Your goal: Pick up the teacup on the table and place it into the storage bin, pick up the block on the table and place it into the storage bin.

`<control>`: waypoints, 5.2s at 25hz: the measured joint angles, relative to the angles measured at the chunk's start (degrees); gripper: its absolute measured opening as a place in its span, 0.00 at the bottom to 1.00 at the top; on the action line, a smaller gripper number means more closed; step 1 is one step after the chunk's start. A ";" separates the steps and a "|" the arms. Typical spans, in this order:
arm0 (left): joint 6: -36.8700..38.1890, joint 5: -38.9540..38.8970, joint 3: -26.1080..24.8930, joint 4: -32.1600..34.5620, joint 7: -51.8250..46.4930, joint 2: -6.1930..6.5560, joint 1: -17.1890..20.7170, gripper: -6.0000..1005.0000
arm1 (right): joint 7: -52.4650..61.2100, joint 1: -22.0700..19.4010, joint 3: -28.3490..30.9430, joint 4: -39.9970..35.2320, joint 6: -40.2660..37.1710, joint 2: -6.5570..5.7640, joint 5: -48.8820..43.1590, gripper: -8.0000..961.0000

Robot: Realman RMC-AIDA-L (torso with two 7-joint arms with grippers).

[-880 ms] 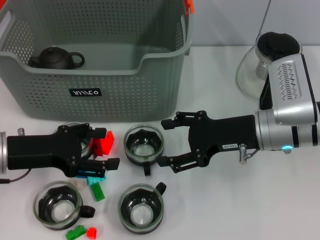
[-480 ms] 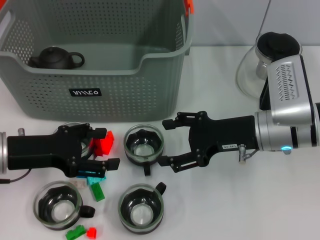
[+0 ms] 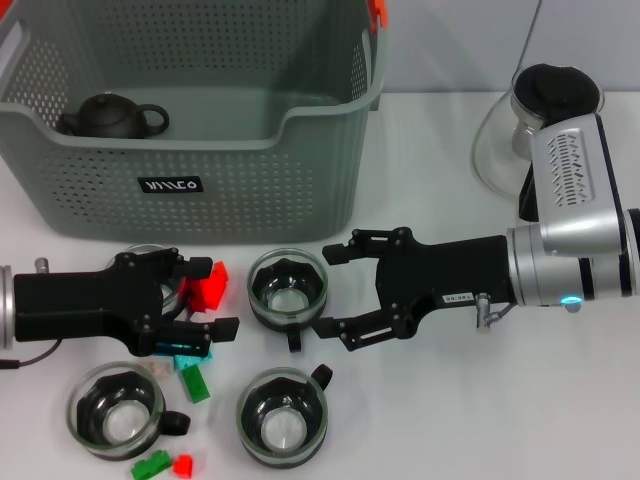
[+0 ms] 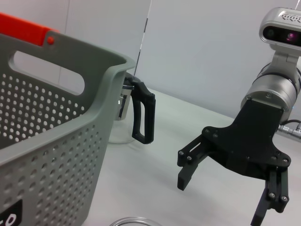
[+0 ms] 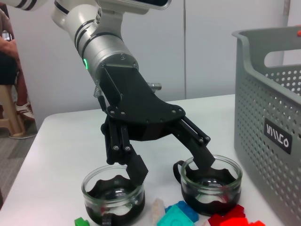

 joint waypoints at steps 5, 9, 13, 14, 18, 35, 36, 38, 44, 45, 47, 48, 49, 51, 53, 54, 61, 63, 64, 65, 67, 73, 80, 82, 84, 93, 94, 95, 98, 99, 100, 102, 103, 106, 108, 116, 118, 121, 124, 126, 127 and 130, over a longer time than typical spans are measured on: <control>4.28 -0.62 -1.49 0.00 0.60 0.22 0.15 0.95 | 0.00 -0.27 0.44 -0.71 -4.17 -0.36 0.21 0.98; 12.03 -1.10 -4.83 0.00 2.59 0.65 0.32 0.95 | 1.48 -1.74 0.67 -4.12 -10.70 -0.77 1.23 0.98; 15.62 -0.95 -5.70 0.19 2.90 0.89 0.55 0.95 | 3.64 -3.08 -1.10 -8.66 -16.54 -0.80 0.89 0.98; 15.59 -0.81 -5.68 0.17 2.88 0.89 0.63 0.95 | 3.80 -3.26 -2.01 -9.47 -17.59 -0.79 0.80 0.98; 13.35 -0.54 -5.38 -0.14 2.96 0.58 1.08 0.95 | 5.85 -3.88 -7.45 -13.97 -19.12 -0.74 -0.33 0.98; 6.69 -0.69 -4.25 -4.63 2.64 -0.17 -1.06 0.95 | 13.66 4.25 -26.02 -18.73 -13.77 0.21 -4.53 0.98; 6.58 -0.76 -4.25 -4.64 2.63 -0.17 -1.06 0.95 | 13.98 4.50 -27.02 -18.73 -13.03 0.25 -4.49 0.98; 6.24 -0.91 -4.28 -4.65 2.63 -0.17 -1.06 0.95 | 14.61 4.93 -28.96 -18.73 -11.71 0.34 -4.26 0.98; 5.77 -0.98 -4.35 -4.66 2.63 -0.17 -1.37 0.95 | 16.89 6.03 -36.76 -18.82 -6.35 0.39 -1.49 0.98; 5.46 -0.97 -4.36 -4.66 2.63 -0.17 -1.42 0.95 | 17.23 6.21 -38.10 -18.85 -5.17 0.41 -1.13 0.98; 4.59 -0.82 -4.37 -4.66 2.63 -0.17 -1.47 0.95 | 17.81 6.51 -40.29 -18.87 -3.12 0.51 -0.75 0.98; 4.31 -0.76 -4.37 -4.66 2.63 -0.17 -1.48 0.95 | 18.04 6.61 -41.27 -18.87 -2.28 0.60 -0.59 0.98; 3.79 -0.72 -4.39 -4.66 2.63 -0.17 -1.52 0.95 | 18.12 6.72 -42.15 -18.87 -1.49 0.66 -0.36 0.98; 3.48 -0.75 -4.40 -4.66 2.63 -0.17 -1.54 0.95 | 18.38 6.94 -43.79 -19.02 -0.49 0.71 0.52 0.98; 2.65 -0.86 -4.43 -4.66 2.63 -0.18 -1.54 0.95 | 19.04 7.15 -45.32 -19.48 0.37 0.69 1.24 0.98; 2.20 -0.90 -4.43 -4.66 2.63 -0.17 -1.51 0.95 | 19.54 7.21 -46.16 -19.84 0.82 0.68 1.46 0.98; 0.15 -0.44 -4.33 -4.65 2.72 -0.17 -1.29 0.95 | 21.39 7.35 -49.86 -21.04 3.28 0.75 1.50 0.98; -0.24 0.11 -4.51 -4.56 2.67 0.01 -1.14 0.95 | 21.63 7.35 -50.31 -21.06 3.51 0.79 1.50 0.98; -0.30 0.45 -4.71 -4.50 2.61 0.11 -1.06 0.95 | 21.73 7.37 -50.46 -21.06 3.70 0.81 1.50 0.98; -0.35 0.75 -4.93 -4.42 2.54 0.20 -0.97 0.95 | 21.97 7.39 -50.74 -21.07 3.99 0.83 1.50 0.98; -0.25 1.33 -5.46 -4.10 2.48 0.34 -0.58 0.95 | 22.59 7.39 -51.40 -21.08 4.78 0.83 1.50 0.98; 0.79 1.70 -5.40 -3.39 2.03 0.56 0.15 0.95 | 24.51 7.35 -53.94 -21.55 7.05 0.81 1.50 0.97; 1.34 1.83 -5.36 -2.68 1.15 0.77 0.43 0.94 | 25.85 7.31 -54.87 -21.66 8.86 0.94 1.54 0.95; 1.36 1.84 -5.30 -2.67 1.14 0.79 0.44 0.94 | 26.99 7.33 -55.65 -21.66 10.03 0.99 1.55 0.94; 1.36 1.85 -5.21 -2.65 1.14 0.79 0.44 0.94 | 28.12 7.37 -56.49 -21.71 11.07 1.01 1.56 0.94; 1.39 1.85 -5.52 -2.55 1.14 0.89 0.44 0.94 | 29.32 6.73 -57.19 -24.12 11.32 0.83 1.47 0.61; 1.41 1.85 -5.53 -2.55 1.16 0.89 0.44 0.94 | 29.71 6.87 -57.32 -24.01 11.20 0.83 1.34 0.57; 1.43 1.85 -5.53 -2.55 1.20 0.89 0.46 0.94 | 29.93 6.98 -57.43 -23.90 11.13 0.82 1.25 0.52; 1.45 1.85 -5.53 -2.55 1.39 0.88 0.52 0.94 | 30.58 7.18 -57.69 -23.90 10.88 0.80 1.12 0.39; 1.45 1.85 -5.54 -2.55 1.43 0.88 0.54 0.94 | 30.71 7.18 -57.73 -23.99 10.67 0.80 1.11 0.35; 1.45 1.85 -5.54 -2.54 1.45 0.88 0.56 0.94 | 30.92 7.18 -57.74 -24.13 10.42 0.77 1.11 0.31; 1.45 1.85 -5.54 -2.55 1.46 0.88 0.61 0.94 | 31.62 7.23 -57.74 -24.18 10.11 0.72 0.92 0.22; 1.45 1.85 -5.53 -2.55 1.47 0.88 0.63 0.94 | 31.97 7.26 -57.74 -24.18 10.09 0.72 0.76 0.21; 1.45 1.85 -5.53 -2.55 1.48 0.88 0.64 0.94 | 32.79 7.28 -57.74 -24.22 10.10 0.70 0.46 0.17; 1.45 1.85 -5.53 -2.55 1.49 0.88 0.65 0.94 | 33.06 7.13 -57.73 -24.39 10.03 0.67 0.47 0.14; 2.01 1.85 -5.63 -2.43 1.49 0.88 1.00 0.94 | 35.45 5.34 -55.82 -27.79 7.44 0.03 0.36 0.07; 2.16 1.84 -5.63 -2.10 1.49 0.88 1.32 0.94 | 36.04 4.34 -53.69 -29.14 5.37 -0.31 0.07 0.07; 2.17 1.84 -5.63 -1.78 1.49 0.88 1.66 0.94 | 36.23 2.77 -48.21 -30.86 1.47 -0.59 -1.48 0.07; 2.23 1.84 -5.62 -1.75 1.48 0.88 1.69 0.94 | 36.32 0.72 -42.11 -33.14 -2.95 -0.56 -3.91 0.07; 2.24 1.84 -5.62 -1.75 1.47 0.88 1.69 0.94 | 36.67 -0.30 -38.32 -34.67 -5.85 -0.56 -5.20 0.07; 2.25 1.84 -5.63 -1.75 1.45 0.88 1.69 0.94 | 37.00 -0.75 -36.54 -35.38 -7.47 -0.58 -6.04 0.07; 2.25 1.84 -5.62 -1.74 1.28 0.88 1.68 0.94 | 38.54 -2.13 -30.75 -38.65 -12.54 -0.61 -8.54 0.07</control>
